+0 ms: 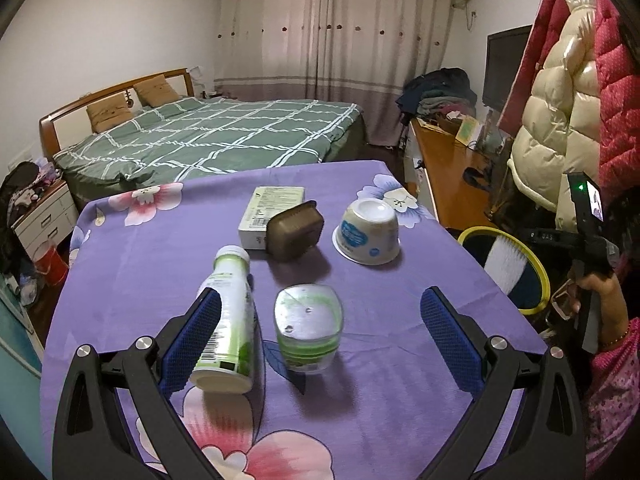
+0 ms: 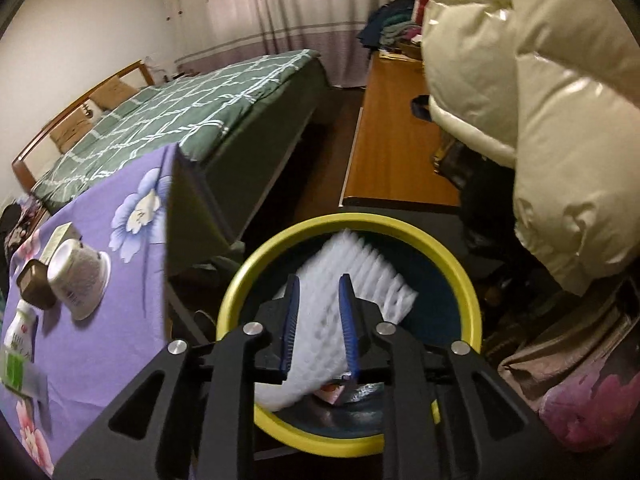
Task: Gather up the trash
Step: 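Carry the foam net over the bin and open the right gripper, then grasp the clear green-rimmed plastic cup with the left gripper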
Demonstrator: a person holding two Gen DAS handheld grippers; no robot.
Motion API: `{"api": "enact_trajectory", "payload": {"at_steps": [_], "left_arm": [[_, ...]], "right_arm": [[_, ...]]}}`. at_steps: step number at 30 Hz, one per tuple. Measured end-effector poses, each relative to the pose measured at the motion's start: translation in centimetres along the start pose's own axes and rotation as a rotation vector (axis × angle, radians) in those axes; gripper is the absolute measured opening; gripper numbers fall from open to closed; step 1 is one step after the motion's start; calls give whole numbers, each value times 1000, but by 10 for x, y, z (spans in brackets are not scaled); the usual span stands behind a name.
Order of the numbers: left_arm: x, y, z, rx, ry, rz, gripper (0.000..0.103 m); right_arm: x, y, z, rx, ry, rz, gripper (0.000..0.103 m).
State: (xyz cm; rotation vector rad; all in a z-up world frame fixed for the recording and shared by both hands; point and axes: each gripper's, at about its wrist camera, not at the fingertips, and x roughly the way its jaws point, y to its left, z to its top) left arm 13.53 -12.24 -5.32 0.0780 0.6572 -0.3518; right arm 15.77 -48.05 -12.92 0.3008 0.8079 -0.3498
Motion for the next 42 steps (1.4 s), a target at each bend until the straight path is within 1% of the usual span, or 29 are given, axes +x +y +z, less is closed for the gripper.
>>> {"api": "enact_trajectory", "payload": {"at_steps": [2,6,15,18,22,24,31,36,40,42], "left_arm": [[2,-2,-1,5,6,-3,98],[8,-3,-3,8,21,-4,98],[30,-3,-10,10,65,-32,98],[37,-2,-11,6,75,-22,97],[49,0,-13,8,95,-20,84],[55,1,-14,9,107,-21,82],[75,3,-17,3,150,-13,70],[81,6,-18,6,165,-2,52],[82,1,-16,14,173,-19,50],[81,-7,-13,31,174,-35,50]], "right_arm": [[-2,0,-2,1,-7,1,21],[-11,6,-8,-17,-31,6,28],[-27,23,-15,-53,-54,37,29],[-28,26,-15,-59,-52,41,29],[-27,28,-16,-62,-47,48,29],[-26,29,-17,-63,-44,53,29],[-26,30,-20,-65,-37,63,29],[-26,27,-24,-60,-37,66,29],[-29,24,-29,-59,-38,67,29],[-30,22,-31,-55,-42,63,29]]}}
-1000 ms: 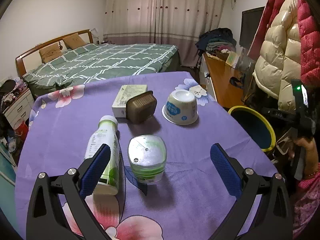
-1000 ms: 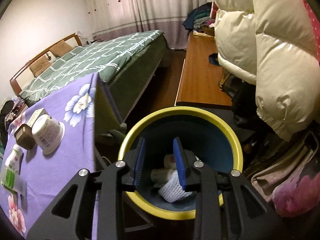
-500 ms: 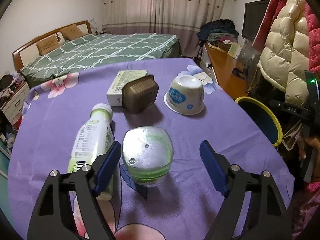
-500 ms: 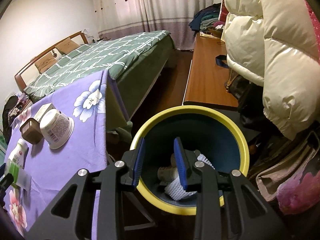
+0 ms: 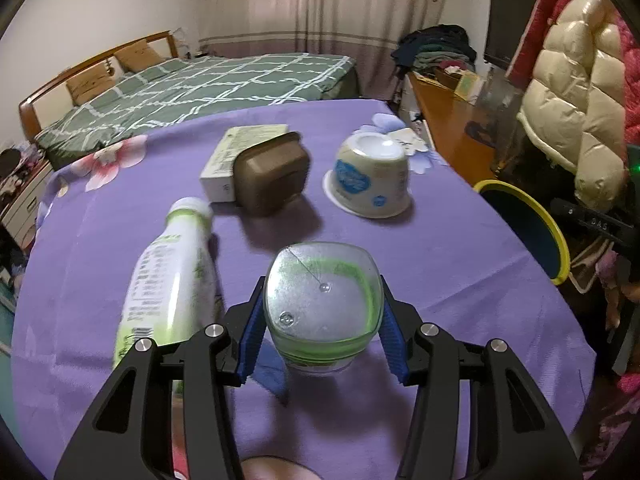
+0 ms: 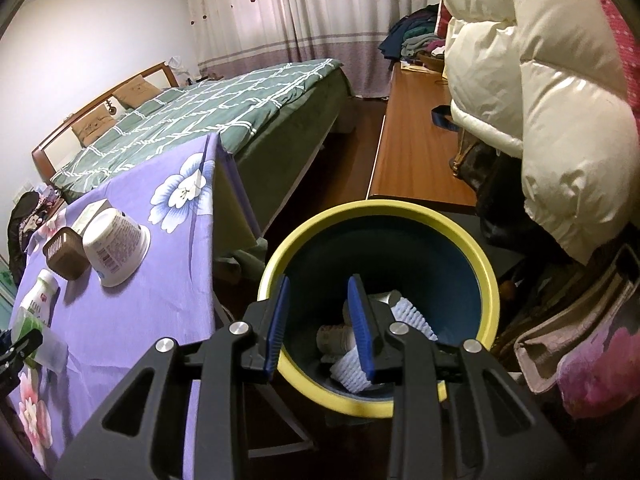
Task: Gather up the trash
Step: 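Grasp the clear green-rimmed plastic cup with the left gripper, then carry the plastic cup over the bin and open the left gripper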
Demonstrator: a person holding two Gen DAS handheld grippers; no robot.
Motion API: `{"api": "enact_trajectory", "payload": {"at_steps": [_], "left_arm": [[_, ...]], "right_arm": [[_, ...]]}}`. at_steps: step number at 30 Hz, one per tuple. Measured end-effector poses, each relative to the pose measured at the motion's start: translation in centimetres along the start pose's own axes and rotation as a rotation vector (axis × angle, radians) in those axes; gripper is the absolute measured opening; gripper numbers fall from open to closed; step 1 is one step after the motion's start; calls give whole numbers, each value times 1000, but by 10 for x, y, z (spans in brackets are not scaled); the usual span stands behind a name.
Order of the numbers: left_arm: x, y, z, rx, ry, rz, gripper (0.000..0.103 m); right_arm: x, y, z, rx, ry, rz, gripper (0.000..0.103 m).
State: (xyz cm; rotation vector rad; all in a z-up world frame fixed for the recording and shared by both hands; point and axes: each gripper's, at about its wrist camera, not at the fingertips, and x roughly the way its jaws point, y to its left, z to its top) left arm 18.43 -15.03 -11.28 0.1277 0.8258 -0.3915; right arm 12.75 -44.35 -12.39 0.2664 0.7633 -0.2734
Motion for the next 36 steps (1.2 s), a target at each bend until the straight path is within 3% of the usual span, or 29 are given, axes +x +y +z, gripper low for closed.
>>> {"api": "enact_trajectory", "payload": {"at_steps": [7,16,28,34,36], "left_arm": [[-5,-36,21,66,-25,-65,50],[11,-117,56,165,-26,-208,50],[62,-253,88,308,17,-321,50],[93,-289,96,320,54,-337,51],[98,-291,97,312,44,-315,78]], "right_arm": [[-15,-24,-11,39,-24,-28,29],[-22,-67,-21,95,-33,-71,29],[-20,-108,-34,124,-19,-86,29],[-20,-118,-38,136,-19,-99,29],[-19,-119,-39,140,-15,-96,29]]}}
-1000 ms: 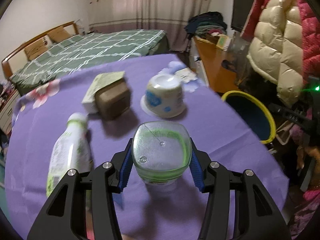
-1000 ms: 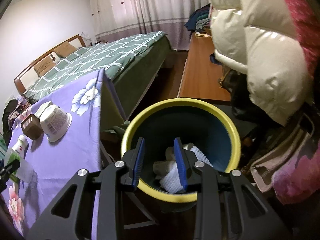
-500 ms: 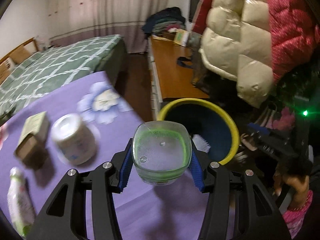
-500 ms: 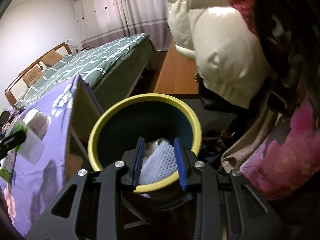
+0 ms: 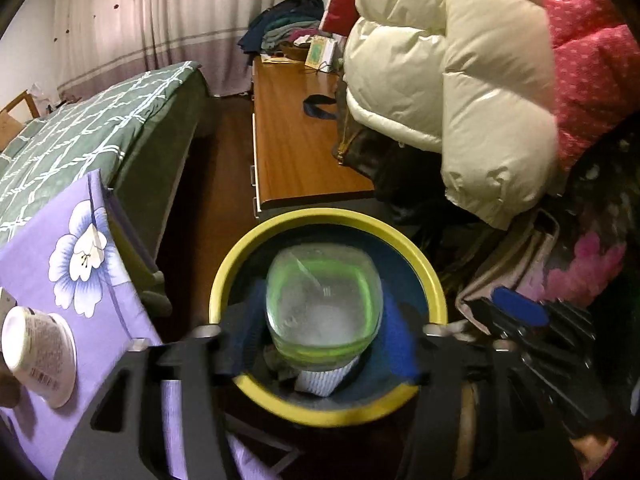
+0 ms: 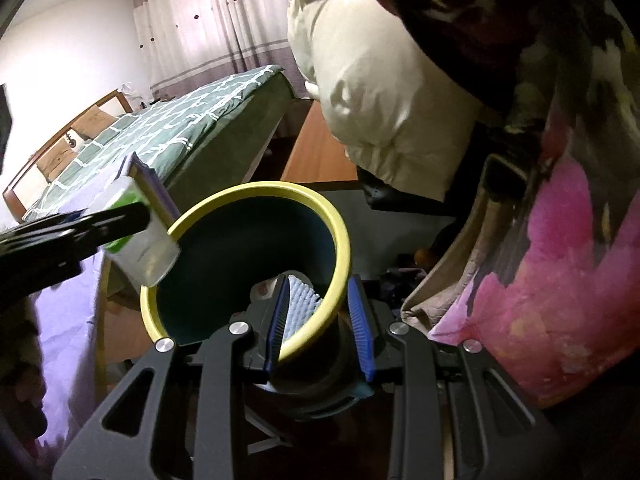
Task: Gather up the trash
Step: 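Carry the plastic cup over the bin and open the left gripper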
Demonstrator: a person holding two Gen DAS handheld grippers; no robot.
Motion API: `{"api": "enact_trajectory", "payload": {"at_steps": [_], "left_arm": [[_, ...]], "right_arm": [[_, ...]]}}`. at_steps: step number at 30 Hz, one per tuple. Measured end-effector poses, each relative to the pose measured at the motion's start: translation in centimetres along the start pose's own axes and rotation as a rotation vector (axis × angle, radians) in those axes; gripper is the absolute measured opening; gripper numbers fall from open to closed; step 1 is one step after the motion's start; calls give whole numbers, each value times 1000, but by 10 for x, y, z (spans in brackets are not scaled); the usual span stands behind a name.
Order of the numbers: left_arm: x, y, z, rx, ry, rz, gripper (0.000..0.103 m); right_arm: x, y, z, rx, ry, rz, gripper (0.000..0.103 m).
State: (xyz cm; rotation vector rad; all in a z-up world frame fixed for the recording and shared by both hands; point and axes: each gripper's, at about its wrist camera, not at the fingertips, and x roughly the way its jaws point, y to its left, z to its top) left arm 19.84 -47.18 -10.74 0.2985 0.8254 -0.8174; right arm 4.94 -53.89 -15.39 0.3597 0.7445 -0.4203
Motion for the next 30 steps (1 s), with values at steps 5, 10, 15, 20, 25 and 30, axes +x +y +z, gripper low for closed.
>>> {"api": "enact_trajectory", "payload": {"at_steps": [5,10,15,20,25,30], "left_arm": [[-32,6,0,-25,-83,30,86],[-89,28,-15,-74,-165,57,90],[-149,62,-46,-133,-220,138,93],[-200,99,-81,-187,-262,269,93],[-252,145,-119,-288,-294,387,93],[-297,190,-160,-382,-318,483,93]], "right_arm": [[1,0,-1,-1,7,11,29],[4,11,-1,-21,15,31,29],[4,35,-3,-58,20,57,29],[2,69,-5,-107,23,95,29],[0,109,-4,-169,29,143,29],[-7,152,-4,-231,29,194,29]]}}
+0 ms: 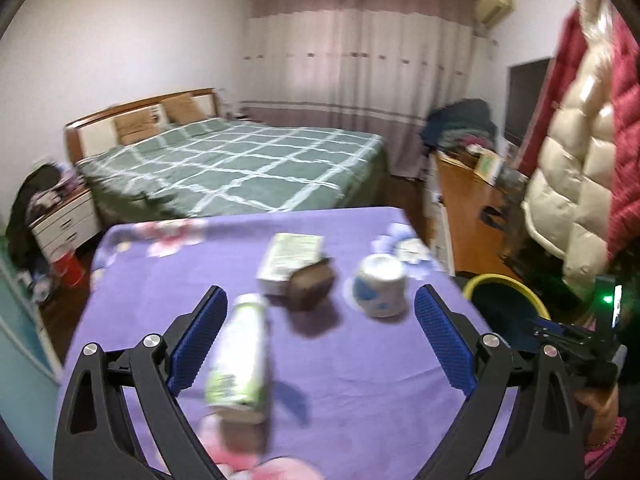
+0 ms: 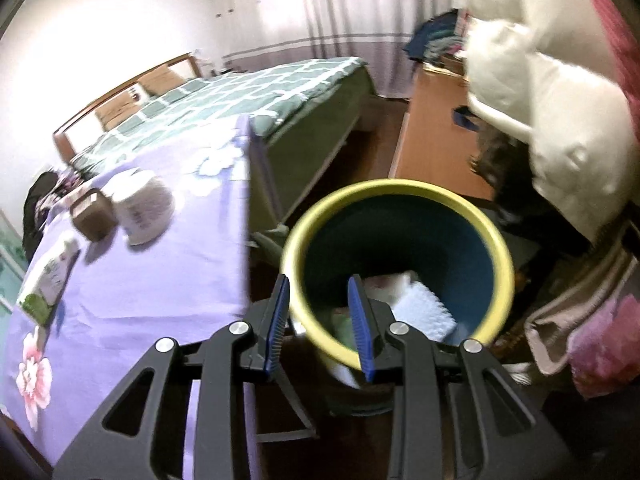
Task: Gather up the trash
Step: 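Carry the plastic cup over the bin and open the left gripper, then grasp the brown ribbed container with the right gripper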
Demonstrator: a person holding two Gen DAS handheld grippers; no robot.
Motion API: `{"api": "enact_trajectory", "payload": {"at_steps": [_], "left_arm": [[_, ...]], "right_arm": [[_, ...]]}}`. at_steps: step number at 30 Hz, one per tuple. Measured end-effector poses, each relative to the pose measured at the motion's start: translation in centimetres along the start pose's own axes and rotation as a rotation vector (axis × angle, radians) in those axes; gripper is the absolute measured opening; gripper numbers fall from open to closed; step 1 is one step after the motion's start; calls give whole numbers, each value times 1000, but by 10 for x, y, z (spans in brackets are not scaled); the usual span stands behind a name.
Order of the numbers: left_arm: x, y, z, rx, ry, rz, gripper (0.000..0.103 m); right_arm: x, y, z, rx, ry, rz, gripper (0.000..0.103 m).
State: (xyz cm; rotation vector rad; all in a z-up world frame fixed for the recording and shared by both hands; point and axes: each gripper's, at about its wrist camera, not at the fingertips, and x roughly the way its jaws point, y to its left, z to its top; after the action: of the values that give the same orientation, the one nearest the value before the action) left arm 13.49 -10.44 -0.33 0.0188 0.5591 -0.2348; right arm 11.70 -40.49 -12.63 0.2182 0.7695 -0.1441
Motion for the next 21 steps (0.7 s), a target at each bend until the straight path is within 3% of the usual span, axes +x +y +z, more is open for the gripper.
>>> {"api": "enact_trajectory", "payload": {"at_steps": [11,17,21], "left_arm": [[-32,92,-19,-100,-48,120,93],[-27,118,-32,-160,-20,121,94],[-21,121,-36,-168,-5,111,94]], "right_arm": [[15,122,24,-169,6,152,33],[30,184,32,-261,25,251,34],[48,218,41,-313,31,277,48]]}}
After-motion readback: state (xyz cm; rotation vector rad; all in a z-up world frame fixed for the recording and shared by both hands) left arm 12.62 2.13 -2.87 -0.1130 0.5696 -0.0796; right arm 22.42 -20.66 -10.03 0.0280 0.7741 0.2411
